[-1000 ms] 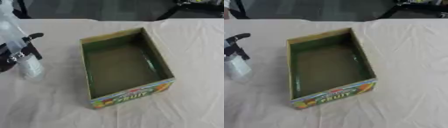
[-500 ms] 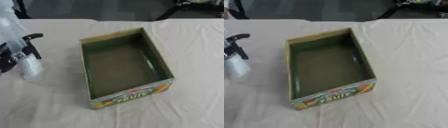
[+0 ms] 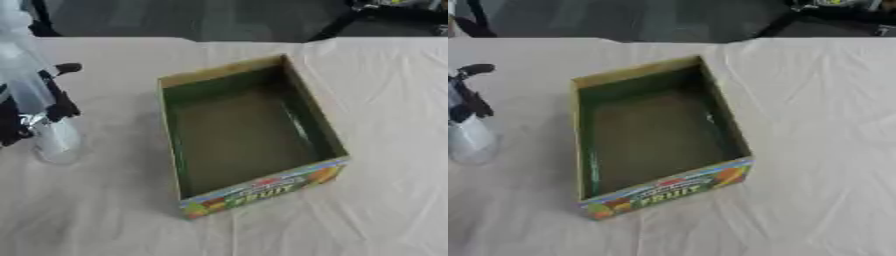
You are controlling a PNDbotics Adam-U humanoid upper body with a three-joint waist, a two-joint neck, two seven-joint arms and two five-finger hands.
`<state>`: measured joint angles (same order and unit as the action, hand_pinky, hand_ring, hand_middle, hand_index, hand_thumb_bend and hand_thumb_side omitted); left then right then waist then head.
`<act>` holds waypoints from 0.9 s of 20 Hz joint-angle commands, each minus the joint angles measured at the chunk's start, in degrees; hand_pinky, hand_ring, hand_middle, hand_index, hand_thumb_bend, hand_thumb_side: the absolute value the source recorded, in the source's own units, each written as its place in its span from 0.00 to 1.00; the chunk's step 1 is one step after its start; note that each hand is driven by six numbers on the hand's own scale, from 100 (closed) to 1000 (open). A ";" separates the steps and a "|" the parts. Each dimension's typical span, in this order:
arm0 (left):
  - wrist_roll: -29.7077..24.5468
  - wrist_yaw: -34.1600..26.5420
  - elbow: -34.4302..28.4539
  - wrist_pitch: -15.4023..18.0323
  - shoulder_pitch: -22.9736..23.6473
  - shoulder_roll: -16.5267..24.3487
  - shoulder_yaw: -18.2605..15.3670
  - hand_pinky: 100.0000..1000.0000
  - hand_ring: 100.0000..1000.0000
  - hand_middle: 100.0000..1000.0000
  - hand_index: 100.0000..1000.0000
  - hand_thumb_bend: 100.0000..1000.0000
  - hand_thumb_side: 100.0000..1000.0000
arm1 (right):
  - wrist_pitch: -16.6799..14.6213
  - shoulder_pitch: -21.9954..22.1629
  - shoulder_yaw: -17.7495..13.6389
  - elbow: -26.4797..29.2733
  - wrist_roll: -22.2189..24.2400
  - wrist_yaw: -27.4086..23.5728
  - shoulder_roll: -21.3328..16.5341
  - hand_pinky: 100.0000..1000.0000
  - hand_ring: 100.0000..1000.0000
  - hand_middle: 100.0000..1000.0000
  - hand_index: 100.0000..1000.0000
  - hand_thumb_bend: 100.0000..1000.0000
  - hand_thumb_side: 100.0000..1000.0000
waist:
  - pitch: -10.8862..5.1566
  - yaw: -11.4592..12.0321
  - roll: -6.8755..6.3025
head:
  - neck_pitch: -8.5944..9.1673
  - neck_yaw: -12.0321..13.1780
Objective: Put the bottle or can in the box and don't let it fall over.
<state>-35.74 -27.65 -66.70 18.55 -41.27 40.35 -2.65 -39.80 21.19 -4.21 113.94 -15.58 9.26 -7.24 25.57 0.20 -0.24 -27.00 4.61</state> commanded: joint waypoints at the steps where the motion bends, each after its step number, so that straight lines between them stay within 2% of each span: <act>1: -0.83 -1.51 -1.68 0.44 -0.41 1.46 -0.26 0.47 0.32 0.91 0.00 0.33 0.18 | 0.18 0.05 -0.19 0.65 0.45 -0.68 0.05 1.00 1.00 1.00 1.00 0.00 0.41 | -1.04 0.16 -0.20 | 0.72 -0.12; 5: -1.23 -3.41 -2.58 0.68 -0.26 1.70 -0.29 0.47 0.31 0.91 0.00 0.32 0.17 | 0.41 0.03 -0.30 0.65 0.68 -1.03 0.05 1.00 1.00 1.00 1.00 0.00 0.41 | -1.15 0.25 -0.20 | 0.61 -0.19; 13: -1.06 -6.50 -4.06 -1.29 0.11 2.26 -0.90 0.46 0.31 0.91 0.00 0.32 0.16 | 0.04 0.51 -0.52 0.65 0.99 -1.84 -0.12 1.00 1.00 1.00 1.00 0.00 0.41 | -1.69 0.34 -0.05 | 0.47 -0.54; 14: -1.06 -6.92 -4.34 -1.27 0.19 2.35 -0.90 0.46 0.31 0.90 0.00 0.35 0.19 | -0.02 0.60 -0.55 0.65 1.02 -1.96 -0.13 1.00 1.00 1.00 1.00 0.00 0.44 | -1.78 0.33 -0.03 | 0.45 -0.55; 15: -1.11 -7.35 -4.59 -1.30 0.24 2.44 -0.88 0.46 0.31 0.90 0.00 0.32 0.16 | -0.09 0.70 -0.58 0.65 1.05 -2.06 -0.16 1.00 1.00 1.00 1.00 0.00 0.41 | -1.89 0.33 -0.02 | 0.42 -0.54; 18: -1.33 -8.78 -5.42 -1.62 0.31 2.69 -0.81 0.47 0.31 0.90 0.00 0.31 0.16 | -0.41 1.05 -0.69 0.65 1.12 -2.44 -0.28 1.00 1.00 1.00 1.00 0.00 0.41 | -2.22 0.36 0.00 | 0.23 -0.61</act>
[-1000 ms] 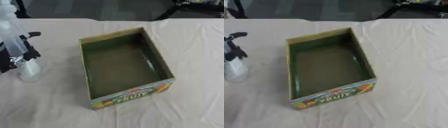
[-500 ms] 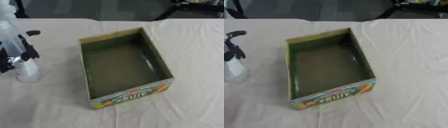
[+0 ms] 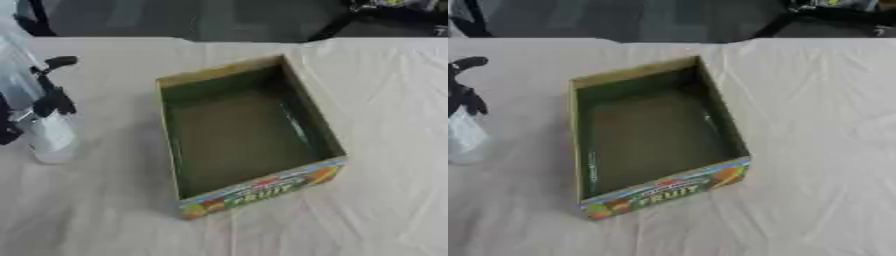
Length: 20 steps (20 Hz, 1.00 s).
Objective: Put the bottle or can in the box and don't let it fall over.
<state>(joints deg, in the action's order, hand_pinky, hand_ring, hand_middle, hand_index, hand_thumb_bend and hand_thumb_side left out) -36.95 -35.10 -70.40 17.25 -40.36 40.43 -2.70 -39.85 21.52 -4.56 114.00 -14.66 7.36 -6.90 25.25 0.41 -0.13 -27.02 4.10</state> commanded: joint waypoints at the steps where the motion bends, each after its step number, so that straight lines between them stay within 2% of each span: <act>1: -0.23 -1.86 -2.11 -0.50 -0.59 2.70 -0.72 0.47 0.31 0.90 0.00 0.31 0.16 | -0.47 0.84 -0.38 0.59 0.22 -0.69 -0.71 1.00 1.00 1.00 1.00 0.00 0.41 | -2.05 0.17 -0.12 | 0.19 -0.11; 13: -0.44 -6.88 -5.09 -3.59 -0.49 3.78 -0.30 0.47 0.31 0.90 0.00 0.31 0.14 | -1.73 2.51 -0.94 0.59 0.71 -2.84 -1.86 1.00 1.00 1.00 1.00 0.00 0.41 | -3.96 0.20 -0.56 | -0.44 -0.46; 16: -0.72 -8.90 -6.64 -5.39 -0.79 4.16 0.11 0.47 0.31 0.89 0.00 0.31 0.15 | -2.43 3.15 -1.07 0.59 0.86 -3.51 -2.32 1.00 1.00 1.00 1.00 0.00 0.41 | -4.69 0.07 -0.81 | -0.63 -0.75; 20: -1.44 -12.29 -9.08 -9.44 -2.00 4.49 0.73 0.46 0.31 0.89 0.00 0.31 0.15 | -3.41 3.94 -1.21 0.59 1.18 -4.43 -3.01 1.00 1.00 1.00 1.00 0.00 0.41 | -5.65 -0.21 -1.30 | -0.91 -1.32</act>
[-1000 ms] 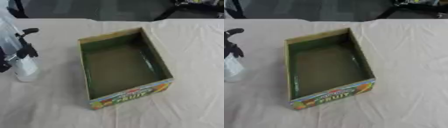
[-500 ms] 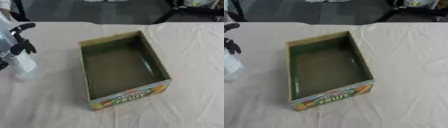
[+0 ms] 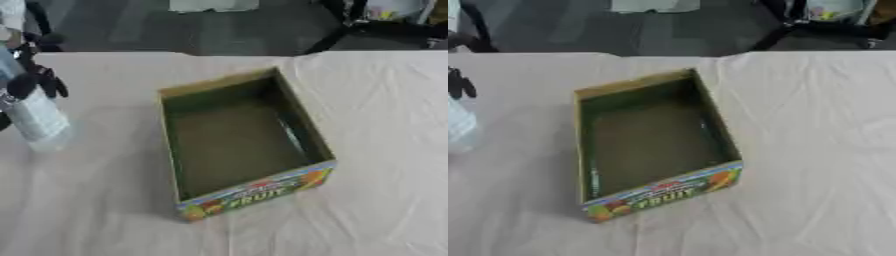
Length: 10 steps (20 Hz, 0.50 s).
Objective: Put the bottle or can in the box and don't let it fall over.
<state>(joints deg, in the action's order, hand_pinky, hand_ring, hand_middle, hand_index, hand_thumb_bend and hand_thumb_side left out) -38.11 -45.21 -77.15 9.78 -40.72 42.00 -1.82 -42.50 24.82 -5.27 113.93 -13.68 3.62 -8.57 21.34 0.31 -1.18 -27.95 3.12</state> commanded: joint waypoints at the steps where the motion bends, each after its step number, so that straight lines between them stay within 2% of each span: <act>1: -0.25 -2.94 -2.86 -2.68 -1.94 2.96 -0.06 0.47 0.31 0.89 0.00 0.32 0.14 | -0.92 0.76 -0.53 0.67 0.30 -0.86 -1.45 1.00 1.00 1.00 1.00 0.00 0.41 | -1.90 -0.18 -0.39 | 0.06 -0.37; 10: 0.89 -5.53 -4.01 -5.42 -6.64 1.34 1.97 0.47 0.32 0.89 0.00 0.32 0.14 | -1.76 1.01 -0.79 0.67 1.10 -2.42 -2.84 1.00 1.00 1.00 1.00 0.00 0.41 | -2.53 -1.49 -1.75 | 0.57 0.02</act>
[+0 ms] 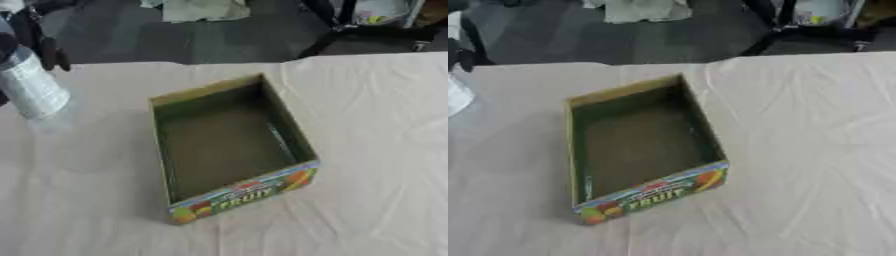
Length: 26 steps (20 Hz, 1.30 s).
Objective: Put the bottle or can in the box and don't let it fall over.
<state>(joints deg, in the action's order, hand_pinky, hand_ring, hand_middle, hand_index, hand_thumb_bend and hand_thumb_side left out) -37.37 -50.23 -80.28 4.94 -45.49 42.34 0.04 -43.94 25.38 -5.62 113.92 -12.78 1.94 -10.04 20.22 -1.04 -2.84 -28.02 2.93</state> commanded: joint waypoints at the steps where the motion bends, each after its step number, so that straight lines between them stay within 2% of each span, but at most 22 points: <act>1: 0.10 -0.50 -0.79 -0.80 -2.43 0.62 0.39 0.47 0.32 0.89 0.00 0.32 0.14 | -0.37 0.39 -0.45 0.67 0.32 -0.87 -1.48 1.00 1.00 1.00 1.00 0.00 0.41 | -1.38 -0.37 -0.23 | 0.67 0.32; 10: 0.39 -0.28 0.28 -3.15 -8.02 -3.46 1.98 0.46 0.31 0.88 0.00 0.31 0.14 | -0.85 -0.57 -0.21 0.67 1.50 -2.39 -2.87 1.00 1.00 1.00 1.00 0.00 0.41 | -0.77 -2.79 -1.18 | 1.27 2.13; 18: 0.16 2.75 2.12 -7.32 -12.40 -8.64 3.33 0.46 0.30 0.87 0.00 0.30 0.15 | -0.02 -1.74 0.04 0.67 3.15 -4.29 -4.00 1.00 1.00 1.00 1.00 0.00 0.41 | -0.30 -4.28 -1.55 | 1.60 3.53; 22: 0.03 4.09 2.26 -7.24 -13.70 -10.91 4.00 0.46 0.31 0.87 0.00 0.30 0.15 | 0.83 -2.42 0.08 0.67 4.09 -5.79 -4.66 1.00 1.00 1.00 1.00 0.00 0.41 | -0.17 -4.90 -1.61 | 1.72 4.11; 26: -0.07 5.87 2.25 -4.30 -14.06 -12.81 4.45 0.48 0.32 0.88 0.00 0.31 0.13 | 1.73 -3.17 -0.05 0.67 5.24 -7.36 -5.11 1.00 1.00 1.00 1.00 0.00 0.41 | 0.07 -5.41 -1.68 | 2.00 4.62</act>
<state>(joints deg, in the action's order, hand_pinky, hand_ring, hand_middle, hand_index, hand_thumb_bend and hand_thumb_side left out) -37.41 -44.96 -77.38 -0.30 -58.03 29.03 4.76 -42.34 22.13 -5.53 113.92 -7.99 -4.67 -13.95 21.17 -6.39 -4.76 -26.89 7.24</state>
